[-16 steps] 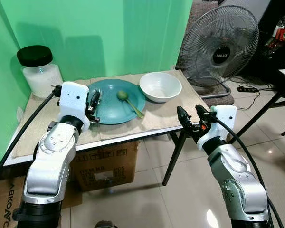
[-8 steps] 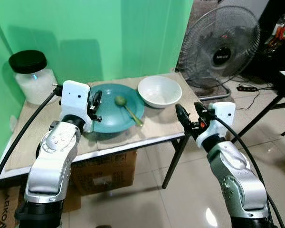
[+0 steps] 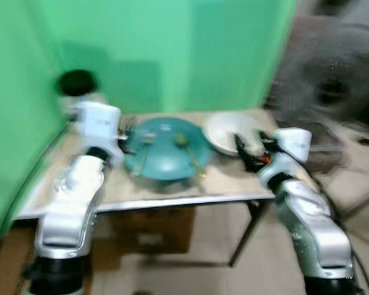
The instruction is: Setting the table
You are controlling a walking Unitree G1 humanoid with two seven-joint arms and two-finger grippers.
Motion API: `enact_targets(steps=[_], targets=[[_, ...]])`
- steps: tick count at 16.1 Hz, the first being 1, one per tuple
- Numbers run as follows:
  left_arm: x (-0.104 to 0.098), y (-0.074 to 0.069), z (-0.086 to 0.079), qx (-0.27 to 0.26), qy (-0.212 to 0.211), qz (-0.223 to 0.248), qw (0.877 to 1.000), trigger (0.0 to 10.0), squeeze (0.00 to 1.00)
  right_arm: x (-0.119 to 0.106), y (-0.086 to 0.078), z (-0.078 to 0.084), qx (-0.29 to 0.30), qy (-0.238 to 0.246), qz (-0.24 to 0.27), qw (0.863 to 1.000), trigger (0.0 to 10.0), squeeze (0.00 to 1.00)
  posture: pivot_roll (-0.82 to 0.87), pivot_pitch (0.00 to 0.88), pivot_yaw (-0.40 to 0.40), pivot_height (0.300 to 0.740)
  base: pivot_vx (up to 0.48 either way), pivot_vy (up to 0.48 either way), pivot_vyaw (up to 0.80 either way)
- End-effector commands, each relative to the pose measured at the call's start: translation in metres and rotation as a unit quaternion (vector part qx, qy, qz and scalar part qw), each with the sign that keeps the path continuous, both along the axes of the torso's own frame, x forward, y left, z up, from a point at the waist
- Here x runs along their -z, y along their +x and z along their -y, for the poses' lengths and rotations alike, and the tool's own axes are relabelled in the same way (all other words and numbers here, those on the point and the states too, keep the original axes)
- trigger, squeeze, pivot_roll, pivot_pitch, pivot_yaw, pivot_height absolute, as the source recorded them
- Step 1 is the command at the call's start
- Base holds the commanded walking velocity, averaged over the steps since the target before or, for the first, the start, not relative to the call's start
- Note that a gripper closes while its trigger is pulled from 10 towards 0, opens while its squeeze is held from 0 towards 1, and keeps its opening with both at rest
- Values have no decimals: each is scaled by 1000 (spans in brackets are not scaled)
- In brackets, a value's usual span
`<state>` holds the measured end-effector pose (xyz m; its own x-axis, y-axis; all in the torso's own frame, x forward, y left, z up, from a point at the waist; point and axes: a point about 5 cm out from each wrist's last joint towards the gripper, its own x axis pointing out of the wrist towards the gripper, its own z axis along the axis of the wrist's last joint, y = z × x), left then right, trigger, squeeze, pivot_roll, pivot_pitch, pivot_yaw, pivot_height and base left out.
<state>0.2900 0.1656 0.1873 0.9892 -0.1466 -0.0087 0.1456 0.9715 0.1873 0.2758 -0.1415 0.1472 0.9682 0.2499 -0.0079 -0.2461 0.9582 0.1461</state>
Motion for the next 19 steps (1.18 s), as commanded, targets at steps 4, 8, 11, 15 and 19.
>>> enact_targets(steps=[4,8,11,15,19], targets=[[-5,4,-7,-5,9,8,1000,10000,0,-8,4,-4,3,24,17,1000,10000,0,133,0,-45,740,332,0,0],[-4,10,-9,-7,33,-4,999,10000,0,-10,7,-5,7,28,19,999,10000,0,132,0,-41,740,146,0,0],[-5,11,-11,-13,29,1,1000,10000,0,-8,5,-7,0,17,14,1000,10000,0,133,0,-46,740,0,0,0],[-6,13,-13,-21,38,0,999,10000,0,-7,6,-8,2,4,11,1000,10000,0,132,0,-46,740,0,-319,600],[-6,14,-14,-24,37,-2,999,10000,0,-5,6,-7,7,12,5,1000,10000,0,136,0,-56,740,0,-480,558]])
